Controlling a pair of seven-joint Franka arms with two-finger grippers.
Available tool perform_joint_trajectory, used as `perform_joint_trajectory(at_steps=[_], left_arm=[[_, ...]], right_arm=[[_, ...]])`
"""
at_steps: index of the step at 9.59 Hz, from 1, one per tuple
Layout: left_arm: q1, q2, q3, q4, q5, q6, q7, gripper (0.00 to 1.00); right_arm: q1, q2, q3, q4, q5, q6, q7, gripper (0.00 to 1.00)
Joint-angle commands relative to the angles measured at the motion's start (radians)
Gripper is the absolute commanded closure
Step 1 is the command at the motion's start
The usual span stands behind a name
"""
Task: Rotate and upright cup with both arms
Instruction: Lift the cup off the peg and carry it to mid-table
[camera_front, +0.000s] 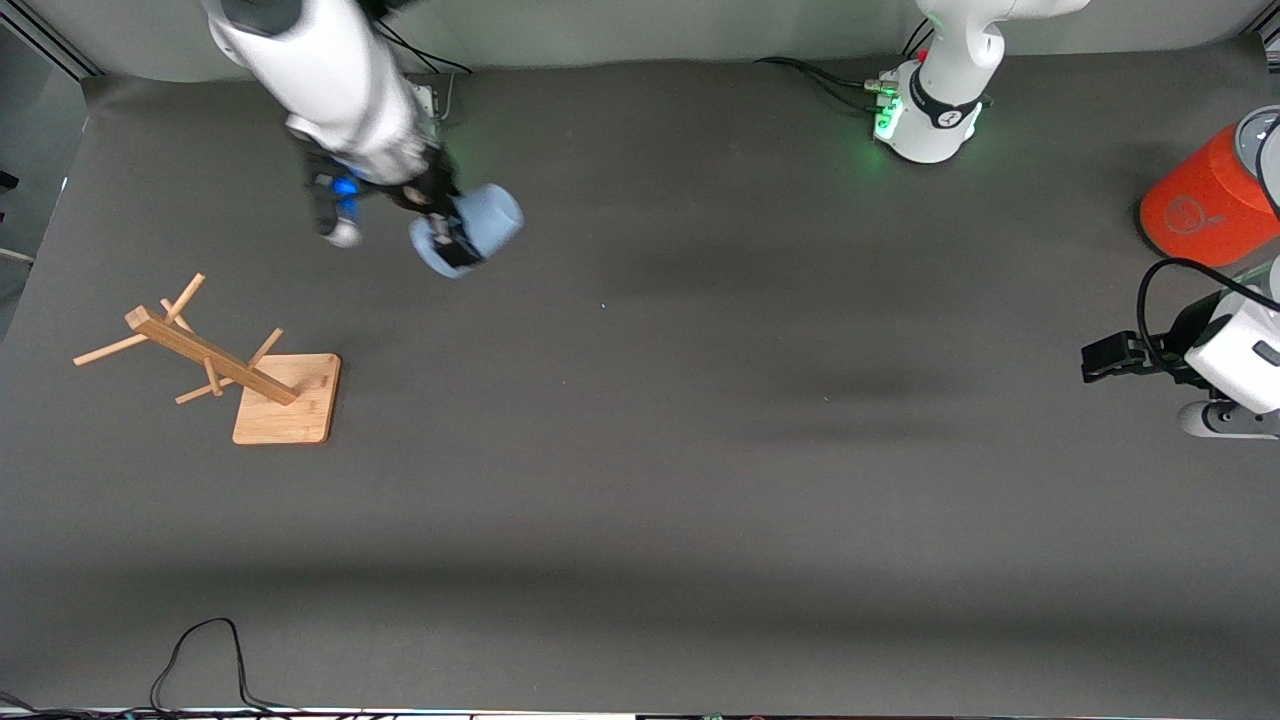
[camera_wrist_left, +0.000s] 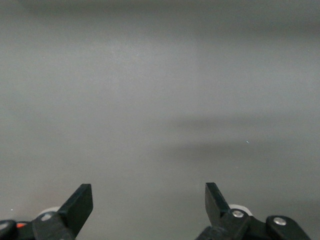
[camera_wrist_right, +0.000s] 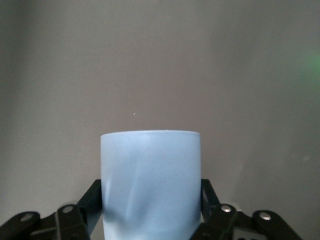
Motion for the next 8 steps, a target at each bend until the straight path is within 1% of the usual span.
perform_joint_trajectory(at_steps=[1,2,4,5,7,8], left_arm=[[-0.008,0.000,0.006,0.009,-0.005,0.002,0.012,0.00],[-0.008,0.000,0.006,0.009,-0.005,0.002,0.012,0.00],[-0.007,0.000,0.006,0.009,-0.007,0.002,0.012,0.00],[-0.008,0.000,0.006,0.009,-0.007,0.002,0.012,0.00],[-0.007,0.002,0.006,0.009,-0.005,0.002,0.012,0.00],[-0.007,0.002,0.006,0.009,-0.007,0.002,0.012,0.00]], right_arm=[[0.075,0.243,-0.015,0.235,0.010,-0.015,0.169,0.74],[0.110,0.320,-0.015,0.288,0.004,0.008,0.230,0.76],[0.178,0.449,-0.016,0.343,-0.004,0.071,0.339,0.80],[0.193,0.508,-0.016,0.362,-0.006,0.115,0.405,0.80],[0.233,0.660,-0.016,0.451,-0.016,0.153,0.490,0.80],[0.250,0.720,-0.018,0.484,-0.044,0.175,0.540,0.80]])
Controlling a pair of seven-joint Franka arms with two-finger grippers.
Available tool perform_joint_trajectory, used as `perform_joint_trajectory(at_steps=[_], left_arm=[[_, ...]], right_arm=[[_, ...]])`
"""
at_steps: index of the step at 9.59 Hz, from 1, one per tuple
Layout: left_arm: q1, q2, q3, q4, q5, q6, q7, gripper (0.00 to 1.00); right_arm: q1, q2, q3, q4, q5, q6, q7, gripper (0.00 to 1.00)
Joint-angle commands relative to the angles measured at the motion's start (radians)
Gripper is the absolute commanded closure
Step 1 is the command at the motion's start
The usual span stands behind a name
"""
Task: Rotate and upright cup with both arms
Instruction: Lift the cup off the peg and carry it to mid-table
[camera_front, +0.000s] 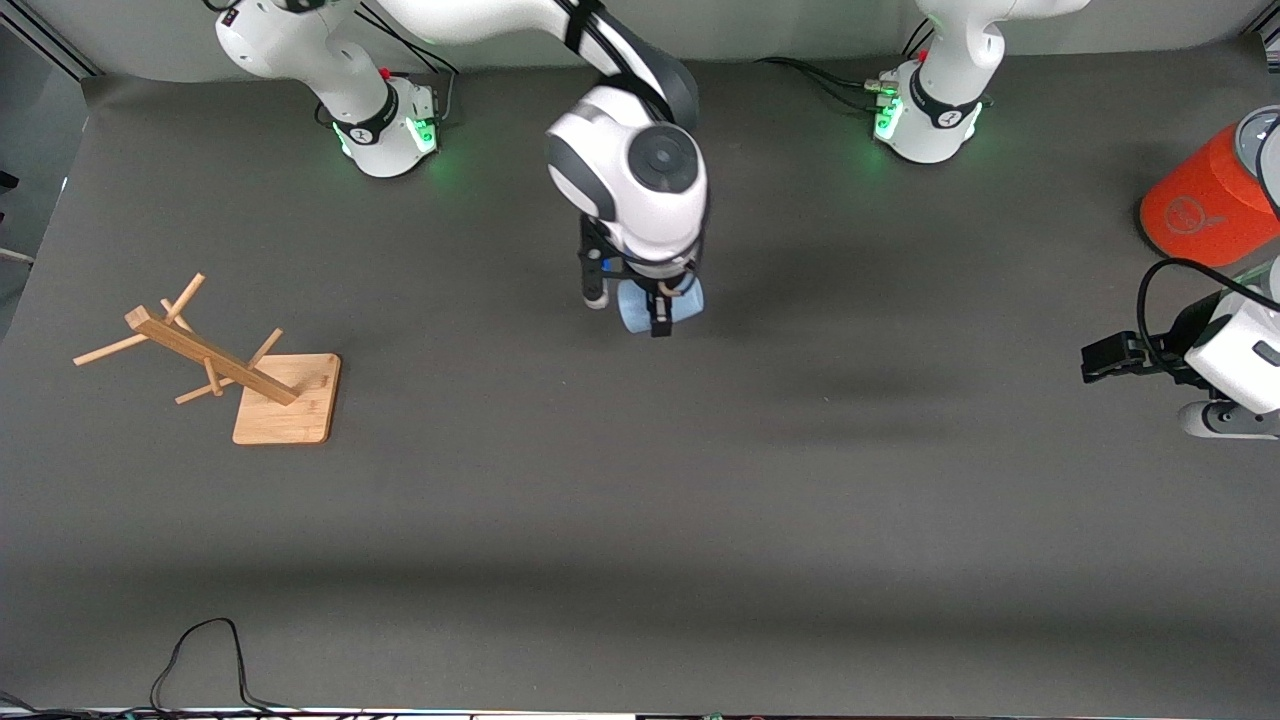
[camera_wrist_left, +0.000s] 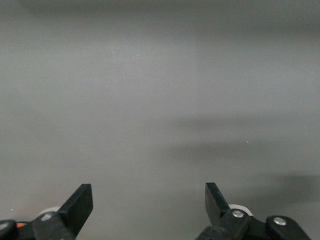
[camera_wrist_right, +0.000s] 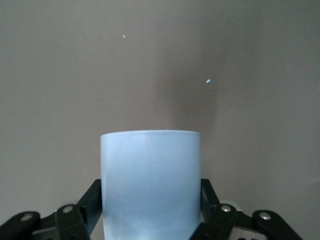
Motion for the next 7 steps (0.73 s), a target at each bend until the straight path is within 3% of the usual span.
perform_joint_trajectory(at_steps=[1,7], left_arm=[[-0.008,0.001,0.006,0.009,-0.006,0.002,0.012,0.00],[-0.008,0.001,0.006,0.009,-0.006,0.002,0.012,0.00]], right_arm=[[0.043,0.158,-0.016,0.130,-0.051,0.033,0.127,0.80],[0.089,0.288,-0.017,0.162,-0.076,0.134,0.220,0.79]])
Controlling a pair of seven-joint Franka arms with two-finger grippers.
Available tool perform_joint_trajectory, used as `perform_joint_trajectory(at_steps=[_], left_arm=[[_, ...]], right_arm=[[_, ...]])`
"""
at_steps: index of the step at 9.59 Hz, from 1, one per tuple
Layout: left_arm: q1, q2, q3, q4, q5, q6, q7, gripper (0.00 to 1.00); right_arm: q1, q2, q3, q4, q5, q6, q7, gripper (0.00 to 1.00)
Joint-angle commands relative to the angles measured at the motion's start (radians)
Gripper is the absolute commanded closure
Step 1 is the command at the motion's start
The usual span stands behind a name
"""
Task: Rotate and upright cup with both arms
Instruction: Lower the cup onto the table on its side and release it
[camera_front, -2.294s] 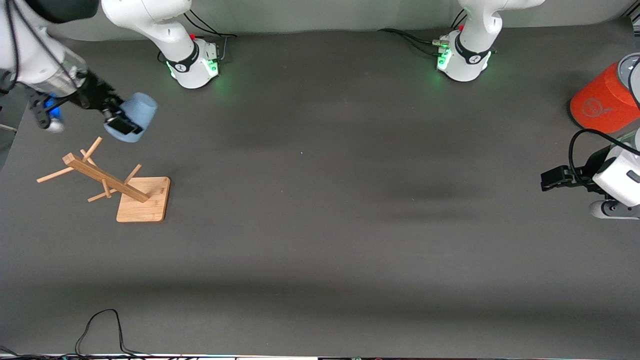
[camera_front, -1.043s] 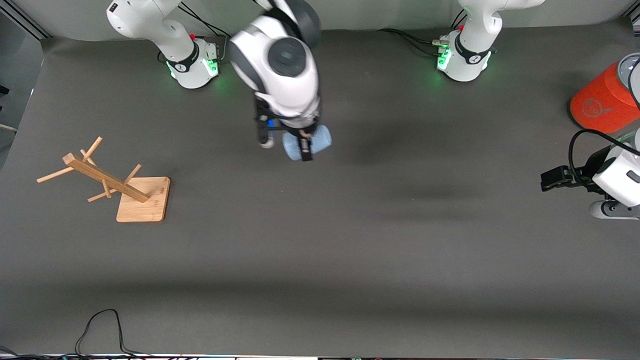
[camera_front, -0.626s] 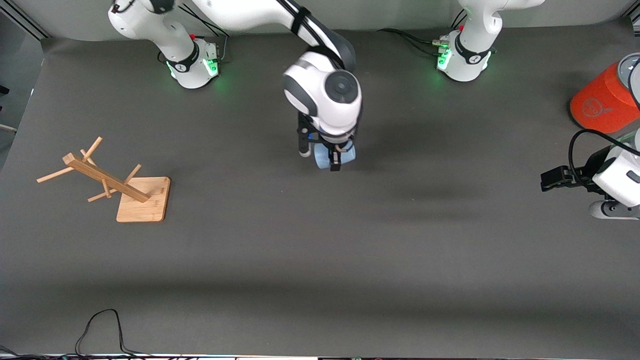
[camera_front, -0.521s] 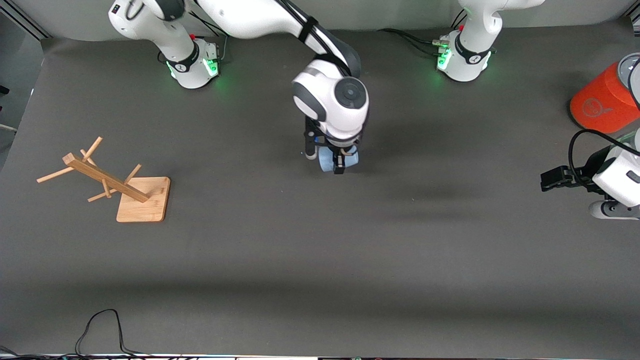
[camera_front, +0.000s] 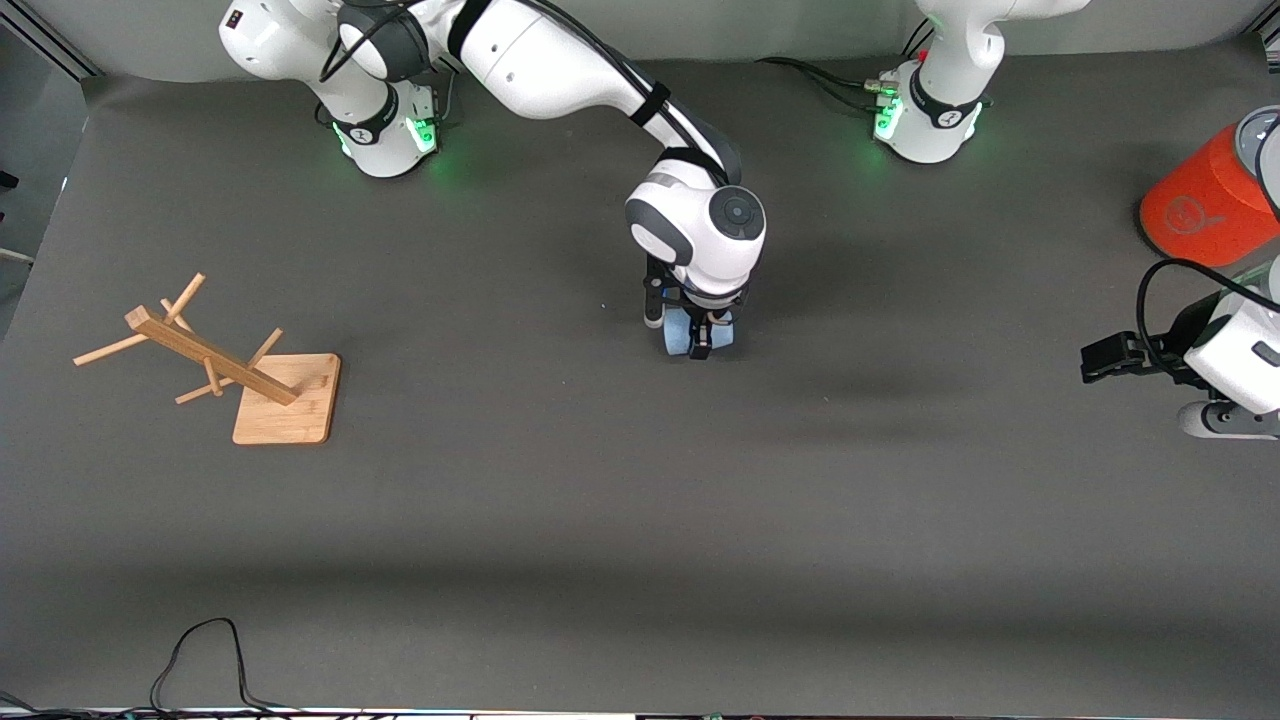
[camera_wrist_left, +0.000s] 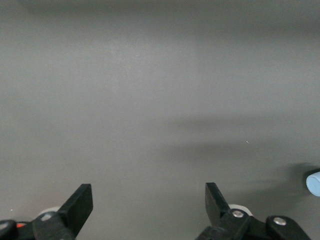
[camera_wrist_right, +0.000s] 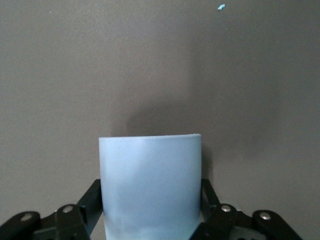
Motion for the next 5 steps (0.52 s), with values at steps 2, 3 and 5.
perform_joint_trajectory(at_steps=[2,3,5], left_arm=[[-0.008,0.001,0.007,0.009,-0.006,0.002,0.012,0.00],[-0.007,0.001,0.007,0.006,-0.006,0.000,0.012,0.00],[-0.007,0.001,0.007,0.006,-0.006,0.002,0.012,0.00]], right_arm=[[0.020,0.036,-0.016,0.031,-0.035,0.020,0.055,0.58],[0.020,0.034,-0.016,0.031,-0.035,0.018,0.056,0.08],[0.020,0.031,-0.019,0.030,-0.037,0.018,0.049,0.00]])
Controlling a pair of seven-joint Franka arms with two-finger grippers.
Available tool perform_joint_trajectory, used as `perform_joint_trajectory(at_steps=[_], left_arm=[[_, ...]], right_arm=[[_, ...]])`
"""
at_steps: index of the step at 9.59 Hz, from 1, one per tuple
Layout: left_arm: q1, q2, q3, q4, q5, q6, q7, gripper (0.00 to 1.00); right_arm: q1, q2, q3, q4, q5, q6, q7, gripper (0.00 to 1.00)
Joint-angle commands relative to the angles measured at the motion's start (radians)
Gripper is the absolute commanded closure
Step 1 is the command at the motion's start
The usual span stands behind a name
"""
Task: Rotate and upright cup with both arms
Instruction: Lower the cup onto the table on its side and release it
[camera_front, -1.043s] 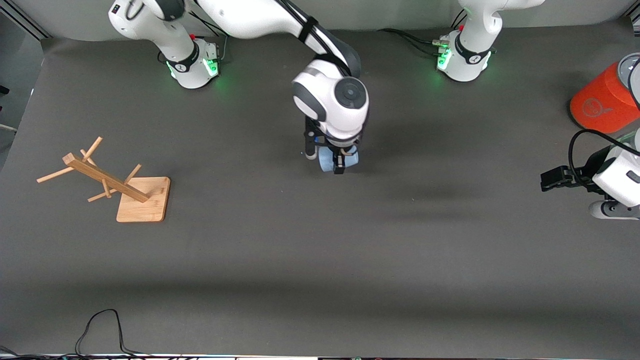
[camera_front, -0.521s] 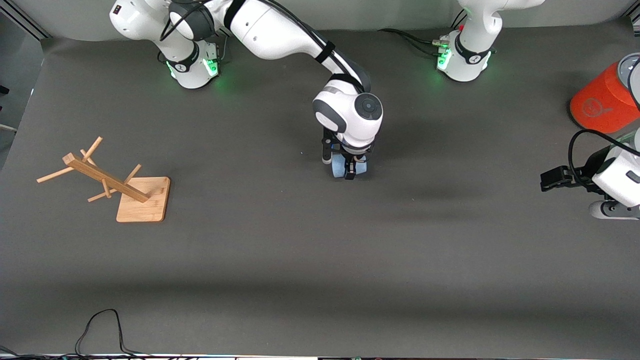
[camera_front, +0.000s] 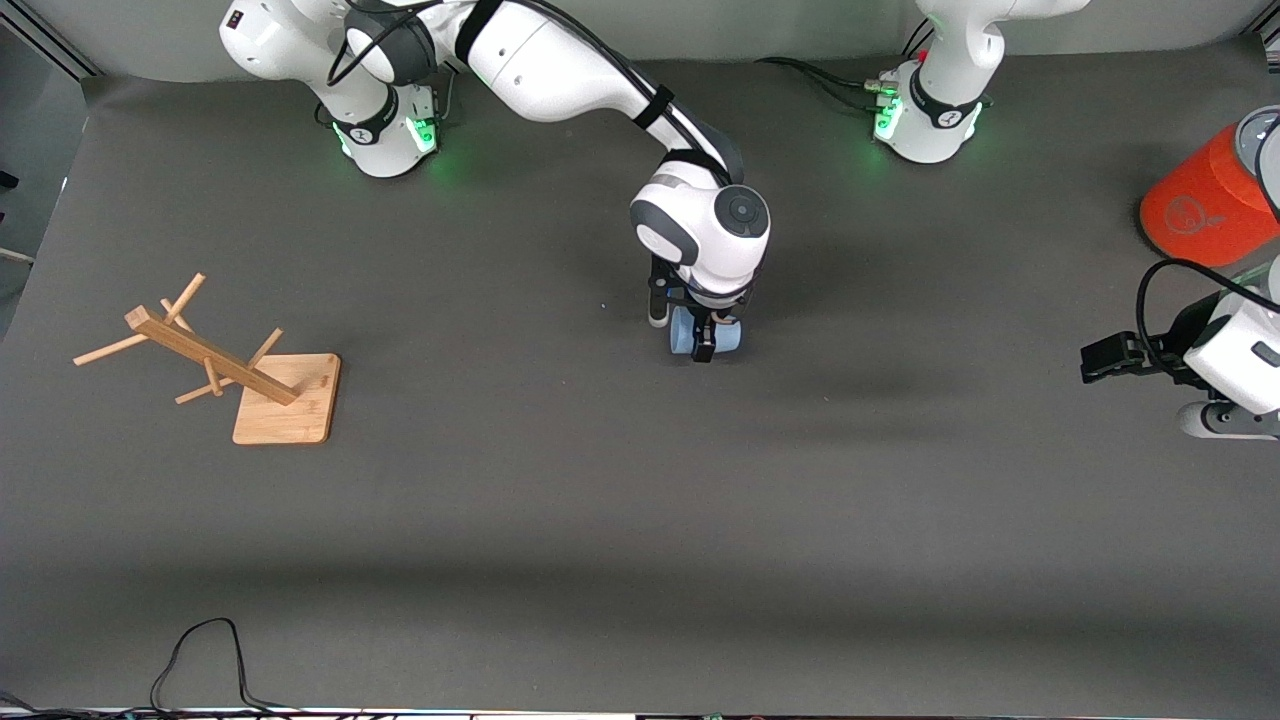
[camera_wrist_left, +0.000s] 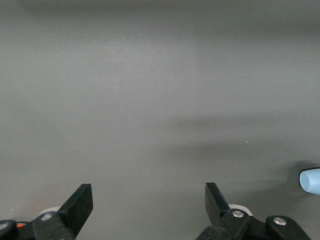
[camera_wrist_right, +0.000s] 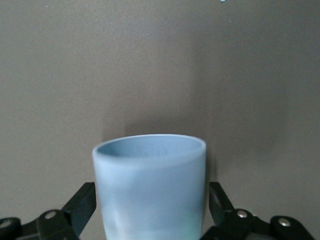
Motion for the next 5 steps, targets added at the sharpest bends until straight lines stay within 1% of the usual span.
perform_joint_trajectory(at_steps=[1,4,5], left_arm=[[-0.008,0.000,0.007,0.006,-0.006,0.000,0.012,0.00],[-0.007,0.003,0.007,0.006,-0.006,0.000,0.013,0.00],[-0.007,0.003,0.007,0.006,-0.006,0.000,0.012,0.00]], right_arm=[[0.012,0.007,-0.015,0.023,-0.021,0.002,0.028,0.00],[0.009,-0.022,-0.017,0.023,-0.022,-0.008,0.020,0.00],[0.006,-0.055,-0.017,0.016,-0.021,-0.022,0.016,0.00]])
